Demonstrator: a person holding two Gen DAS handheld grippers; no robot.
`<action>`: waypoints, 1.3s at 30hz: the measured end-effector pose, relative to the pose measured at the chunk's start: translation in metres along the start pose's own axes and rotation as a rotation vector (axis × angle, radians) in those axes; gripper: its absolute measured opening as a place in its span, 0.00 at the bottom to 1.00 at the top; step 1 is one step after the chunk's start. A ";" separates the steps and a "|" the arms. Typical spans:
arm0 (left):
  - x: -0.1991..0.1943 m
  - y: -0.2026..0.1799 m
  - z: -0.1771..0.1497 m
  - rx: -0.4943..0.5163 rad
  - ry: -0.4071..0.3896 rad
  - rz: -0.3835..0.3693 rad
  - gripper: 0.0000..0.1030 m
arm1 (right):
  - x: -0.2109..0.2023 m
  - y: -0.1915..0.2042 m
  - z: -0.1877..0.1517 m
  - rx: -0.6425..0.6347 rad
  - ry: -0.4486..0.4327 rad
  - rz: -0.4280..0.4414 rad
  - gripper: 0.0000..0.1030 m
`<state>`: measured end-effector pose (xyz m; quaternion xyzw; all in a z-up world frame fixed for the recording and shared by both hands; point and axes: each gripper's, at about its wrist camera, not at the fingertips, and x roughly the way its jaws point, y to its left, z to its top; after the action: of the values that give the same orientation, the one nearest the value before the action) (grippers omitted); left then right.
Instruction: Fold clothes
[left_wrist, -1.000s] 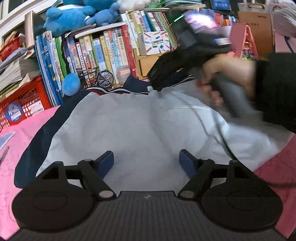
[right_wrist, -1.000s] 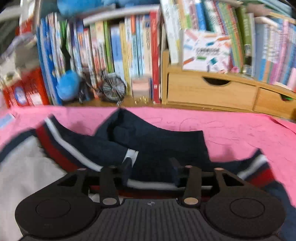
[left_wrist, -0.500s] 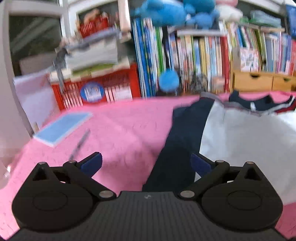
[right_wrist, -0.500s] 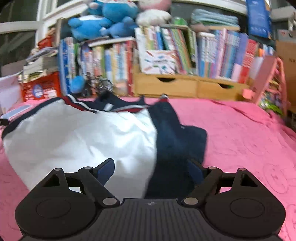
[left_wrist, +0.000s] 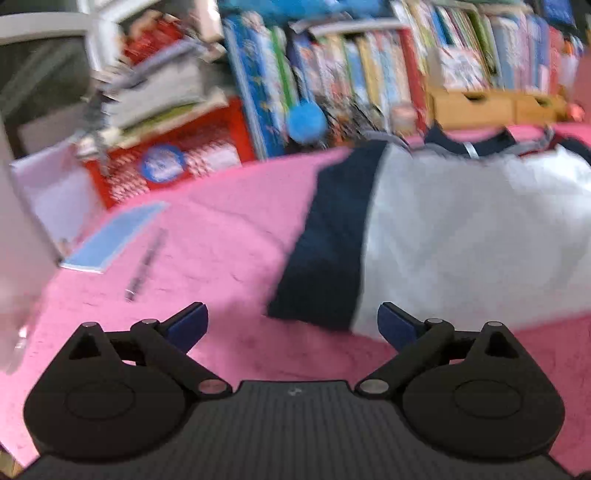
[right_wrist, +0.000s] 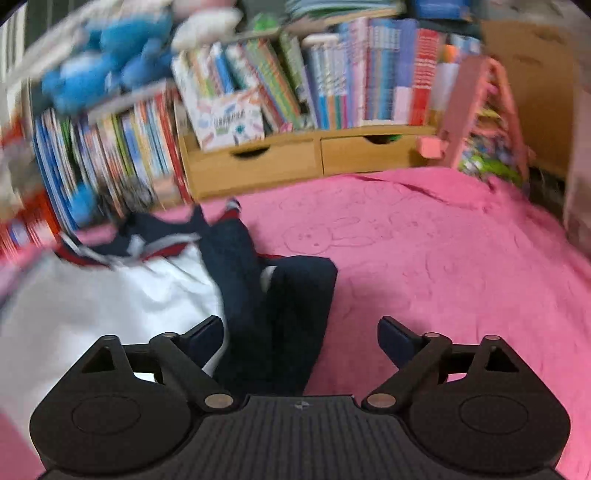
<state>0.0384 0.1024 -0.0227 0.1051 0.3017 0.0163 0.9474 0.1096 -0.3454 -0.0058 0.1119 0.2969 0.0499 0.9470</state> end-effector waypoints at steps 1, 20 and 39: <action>-0.004 -0.007 0.004 0.008 -0.023 -0.010 0.97 | -0.013 -0.003 -0.007 0.056 -0.010 0.030 0.94; 0.027 -0.112 0.009 0.113 -0.038 -0.109 1.00 | -0.064 0.020 -0.100 0.355 -0.056 0.202 1.00; 0.042 -0.087 0.005 -0.052 0.034 -0.269 1.00 | -0.024 0.041 -0.089 0.398 -0.160 0.108 1.00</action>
<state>0.0731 0.0206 -0.0606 0.0389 0.3288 -0.1013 0.9382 0.0375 -0.2936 -0.0532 0.3161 0.2184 0.0318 0.9227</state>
